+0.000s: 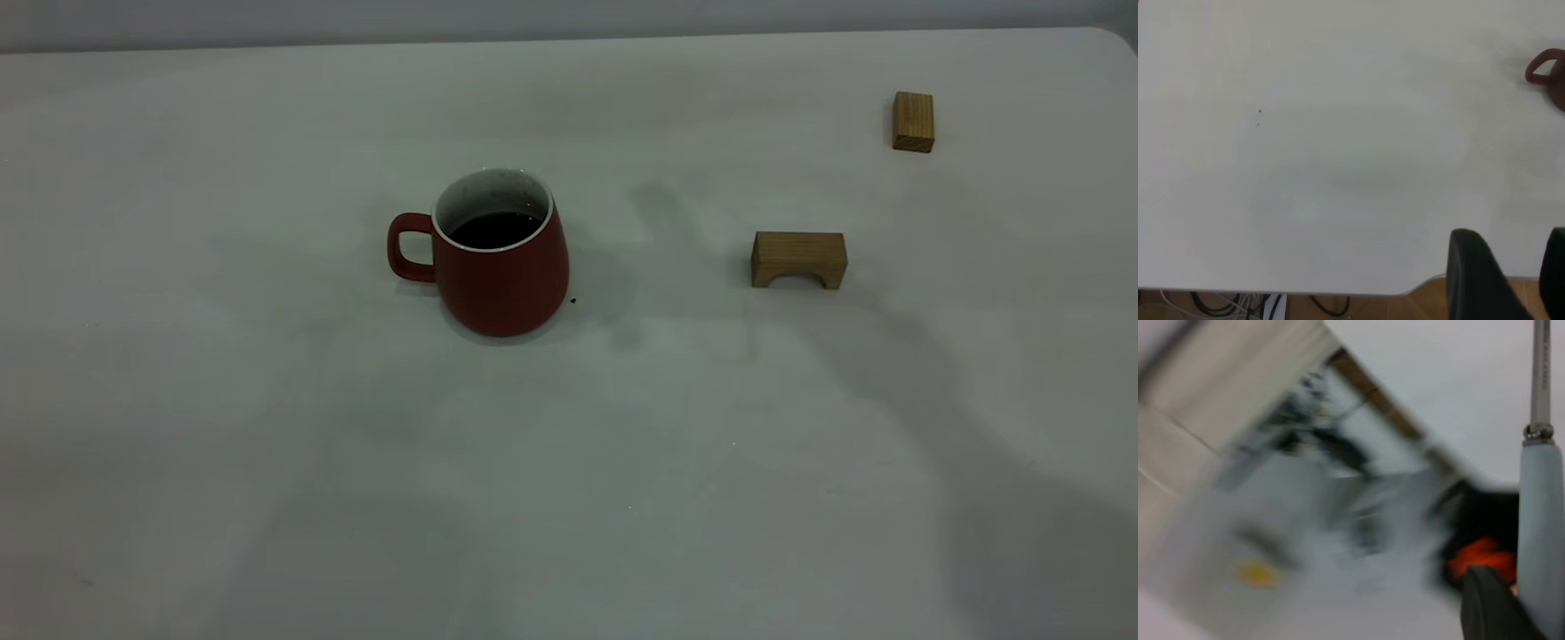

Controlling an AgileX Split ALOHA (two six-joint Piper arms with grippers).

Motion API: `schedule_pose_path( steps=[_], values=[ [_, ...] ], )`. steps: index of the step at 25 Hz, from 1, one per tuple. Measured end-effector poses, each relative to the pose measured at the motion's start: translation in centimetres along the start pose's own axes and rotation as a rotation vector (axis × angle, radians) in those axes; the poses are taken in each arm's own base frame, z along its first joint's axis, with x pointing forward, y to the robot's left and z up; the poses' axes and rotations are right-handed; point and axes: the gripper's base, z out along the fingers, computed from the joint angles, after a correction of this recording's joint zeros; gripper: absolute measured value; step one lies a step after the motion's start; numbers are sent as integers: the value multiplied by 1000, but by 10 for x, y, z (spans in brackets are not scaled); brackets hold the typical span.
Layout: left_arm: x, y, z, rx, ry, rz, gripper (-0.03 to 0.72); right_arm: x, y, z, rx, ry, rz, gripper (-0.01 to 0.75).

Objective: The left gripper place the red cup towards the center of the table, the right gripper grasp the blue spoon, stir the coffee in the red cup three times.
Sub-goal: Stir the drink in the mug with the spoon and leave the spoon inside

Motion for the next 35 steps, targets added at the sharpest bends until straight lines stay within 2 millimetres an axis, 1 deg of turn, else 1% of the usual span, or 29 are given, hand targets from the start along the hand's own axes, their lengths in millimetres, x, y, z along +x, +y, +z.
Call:
schedule_pose_path(
  steps=[1, 3, 4, 6, 8, 10, 15, 19, 23, 26, 29, 35],
  values=[
    [0, 0, 0, 0, 0, 0, 318, 1, -2, 7, -20, 18, 133, 120],
    [0, 0, 0, 0, 0, 0, 318, 4, -6, 17, -32, 42, 303, 118],
    [0, 0, 0, 0, 0, 0, 318, 7, -6, 21, -43, 57, 369, 118],
    [0, 0, 0, 0, 0, 0, 318, 10, -8, 27, -51, 69, 432, 118],
    [0, 0, 0, 0, 0, 0, 318, 12, -10, 31, -52, 67, 456, 118],
    [0, 0, 0, 0, 0, 0, 318, 8, -13, 35, -50, 57, 488, 118],
    [0, 0, 0, 0, 0, 0, 318, -10, -31, 46, -19, 22, 597, 114],
    [0, 0, 0, 0, 0, 0, 318, -26, -47, 55, 1, -17, 647, 114],
    [0, 0, 0, 0, 0, 0, 318, -44, -68, 65, 37, -42, 697, 110],
    [0, 0, 0, 0, 0, 0, 318, -48, -77, 69, 59, -30, 718, 109],
    [0, 0, 0, 0, 0, 0, 318, -49, -79, 71, 68, -11, 722, 106],
    [0, 0, 0, 0, 0, 0, 318, -56, -67, 82, 41, 14, 675, 103]
  ],
)
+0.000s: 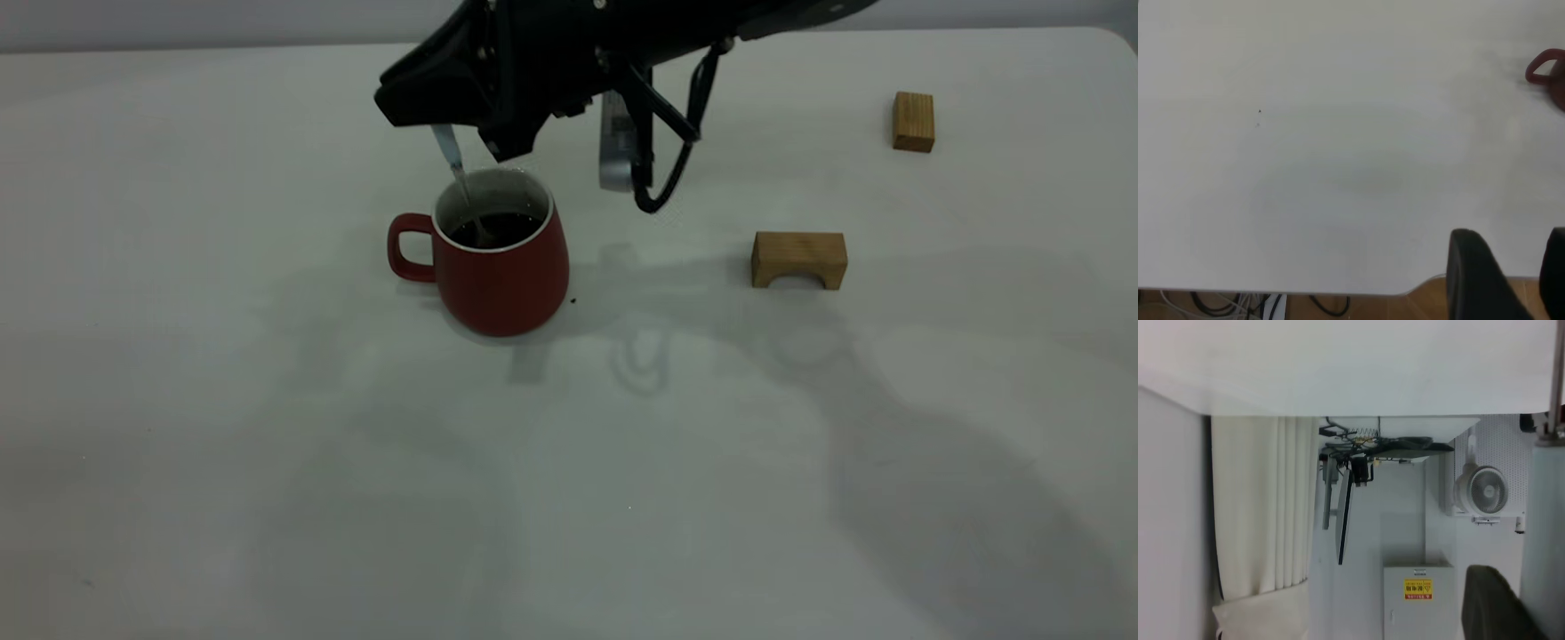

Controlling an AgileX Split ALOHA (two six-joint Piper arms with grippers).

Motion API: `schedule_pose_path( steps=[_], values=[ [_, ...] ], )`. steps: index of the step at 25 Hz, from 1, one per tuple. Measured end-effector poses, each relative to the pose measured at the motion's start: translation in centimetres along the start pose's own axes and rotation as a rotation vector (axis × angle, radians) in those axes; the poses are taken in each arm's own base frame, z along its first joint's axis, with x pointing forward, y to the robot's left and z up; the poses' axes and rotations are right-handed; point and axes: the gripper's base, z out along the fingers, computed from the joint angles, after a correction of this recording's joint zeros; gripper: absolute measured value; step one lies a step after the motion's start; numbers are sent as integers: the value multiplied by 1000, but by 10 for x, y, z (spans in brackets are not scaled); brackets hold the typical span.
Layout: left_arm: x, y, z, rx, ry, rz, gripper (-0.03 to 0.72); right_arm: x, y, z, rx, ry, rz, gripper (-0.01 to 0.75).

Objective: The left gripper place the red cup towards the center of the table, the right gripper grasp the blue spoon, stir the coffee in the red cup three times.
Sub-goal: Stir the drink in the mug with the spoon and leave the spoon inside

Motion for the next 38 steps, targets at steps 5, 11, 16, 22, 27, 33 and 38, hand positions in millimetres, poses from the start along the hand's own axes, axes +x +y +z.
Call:
schedule_pose_path(
  steps=[5, 11, 16, 22, 27, 33, 38],
  values=[
    [0, 0, 0, 0, 0, 0, 318, -18, 5, 2, -2, -29, -41, 101],
    [0, 0, 0, 0, 0, 0, 318, -30, 15, -15, 25, -62, 40, 99],
    [0, 0, 0, 0, 0, 0, 318, -24, 7, -9, 65, -32, 109, 99],
    [0, 0, 0, 0, 0, 0, 318, -13, 3, 5, 11, 5, -96, 96],
    [0, 0, 0, 0, 0, 0, 318, -25, 15, -8, -8, -48, -130, 96],
    [0, 0, 0, 0, 0, 0, 318, -31, 15, -17, 43, -62, 50, 95],
    [0, 0, 0, 0, 0, 0, 318, -17, 7, -1, 24, -6, -39, 95]
  ],
)
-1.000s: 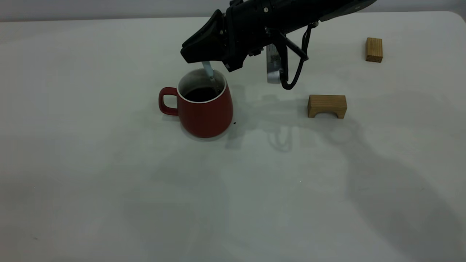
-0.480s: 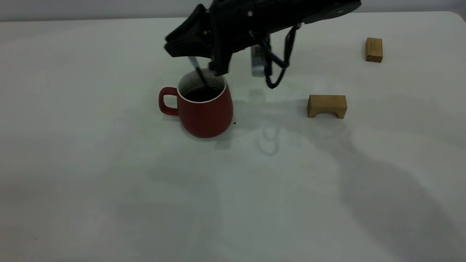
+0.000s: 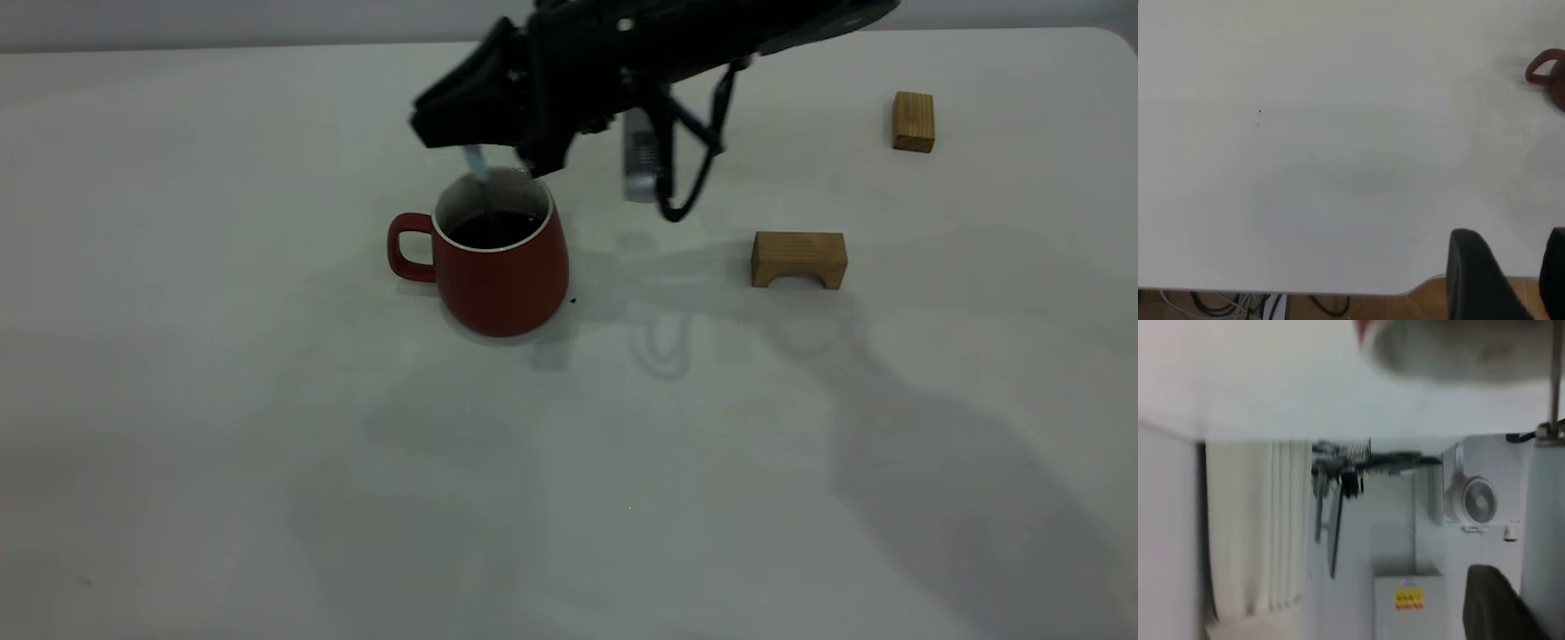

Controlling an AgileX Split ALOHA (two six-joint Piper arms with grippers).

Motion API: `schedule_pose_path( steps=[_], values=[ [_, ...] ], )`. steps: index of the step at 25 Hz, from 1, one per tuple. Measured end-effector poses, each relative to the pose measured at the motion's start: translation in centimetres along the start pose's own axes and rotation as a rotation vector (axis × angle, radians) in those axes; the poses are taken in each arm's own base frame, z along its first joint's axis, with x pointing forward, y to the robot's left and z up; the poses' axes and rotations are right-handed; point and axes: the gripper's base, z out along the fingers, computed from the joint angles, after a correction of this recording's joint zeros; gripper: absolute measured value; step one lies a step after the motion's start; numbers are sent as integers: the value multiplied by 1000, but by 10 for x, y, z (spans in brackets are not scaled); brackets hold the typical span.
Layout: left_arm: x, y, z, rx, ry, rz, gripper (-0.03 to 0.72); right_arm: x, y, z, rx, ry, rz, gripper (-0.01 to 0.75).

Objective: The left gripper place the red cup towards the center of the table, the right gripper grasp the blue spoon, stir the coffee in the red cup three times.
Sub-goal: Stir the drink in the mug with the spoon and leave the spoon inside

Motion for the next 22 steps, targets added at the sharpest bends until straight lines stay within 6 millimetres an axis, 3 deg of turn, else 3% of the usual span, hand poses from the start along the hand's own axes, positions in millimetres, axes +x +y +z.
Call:
schedule_pose_path(
  steps=[4, 10, 14, 18, 22],
  values=[
    [0, 0, 0, 0, 0, 0, 318, 1, 2, 1, -28, 1, -141, 95],
    [0, 0, 0, 0, 0, 0, 318, -14, 6, -14, 24, -63, 1, 94],
    [0, 0, 0, 0, 0, 0, 318, -9, -4, -8, 81, -41, 38, 93],
    [0, 0, 0, 0, 0, 0, 318, 1, -10, 6, 57, -24, -71, 93],
    [0, 0, 0, 0, 0, 0, 318, -4, -3, 1, 21, -38, -182, 93]
  ],
)
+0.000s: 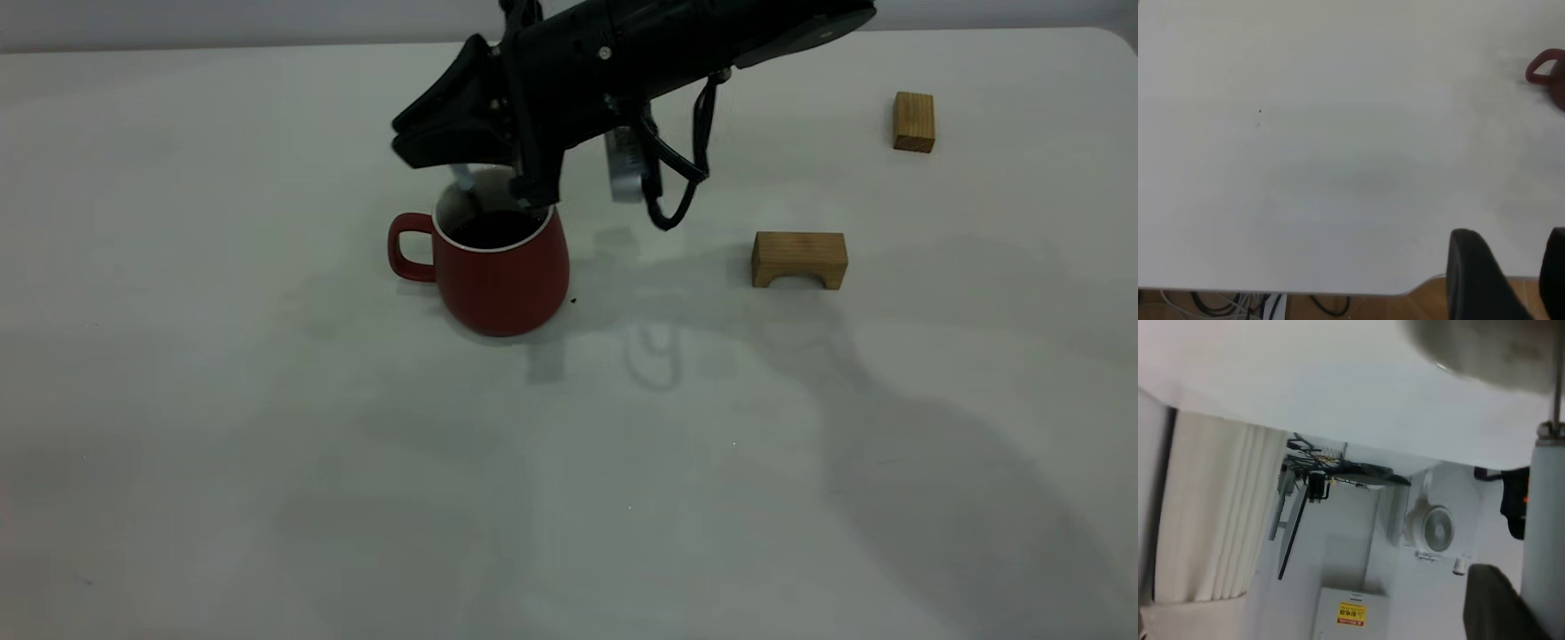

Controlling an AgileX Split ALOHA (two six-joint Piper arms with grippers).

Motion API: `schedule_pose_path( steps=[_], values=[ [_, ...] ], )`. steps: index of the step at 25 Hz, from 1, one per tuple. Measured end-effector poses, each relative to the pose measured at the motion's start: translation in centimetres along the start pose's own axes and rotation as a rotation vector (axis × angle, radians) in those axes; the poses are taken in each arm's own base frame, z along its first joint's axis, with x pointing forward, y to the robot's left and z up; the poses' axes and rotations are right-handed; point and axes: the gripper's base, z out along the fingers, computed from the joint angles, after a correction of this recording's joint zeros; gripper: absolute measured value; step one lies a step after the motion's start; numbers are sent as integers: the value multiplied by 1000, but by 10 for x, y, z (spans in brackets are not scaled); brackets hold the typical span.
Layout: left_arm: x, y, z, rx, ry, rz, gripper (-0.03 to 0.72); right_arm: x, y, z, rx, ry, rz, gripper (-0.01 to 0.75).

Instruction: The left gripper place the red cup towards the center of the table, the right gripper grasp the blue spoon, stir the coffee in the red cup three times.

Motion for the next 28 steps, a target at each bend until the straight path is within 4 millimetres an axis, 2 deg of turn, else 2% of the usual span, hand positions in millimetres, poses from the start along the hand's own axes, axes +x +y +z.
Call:
schedule_pose_path(
  steps=[5, 9, 16, 19, 21, 24, 28],
  values=[
    [0, 0, 0, 0, 0, 0, 318, -10, 4, -14, 37, -4, 77, 93],
    [0, 0, 0, 0, 0, 0, 318, -7, 0, -15, 84, 29, 152, 93],
    [0, 0, 0, 0, 0, 0, 318, -6, -1, -15, 90, 37, 158, 93],
    [0, 0, 0, 0, 0, 0, 318, -6, -1, -15, 87, 39, 111, 116],
    [0, 0, 0, 0, 0, 0, 318, -6, -1, -15, 86, 43, 52, 177],
    [0, 0, 0, 0, 0, 0, 318, -3, -2, -15, 100, 75, -23, 318],
    [0, 0, 0, 0, 0, 0, 318, 8, -1, -19, 116, 124, -70, 437]
  ],
)
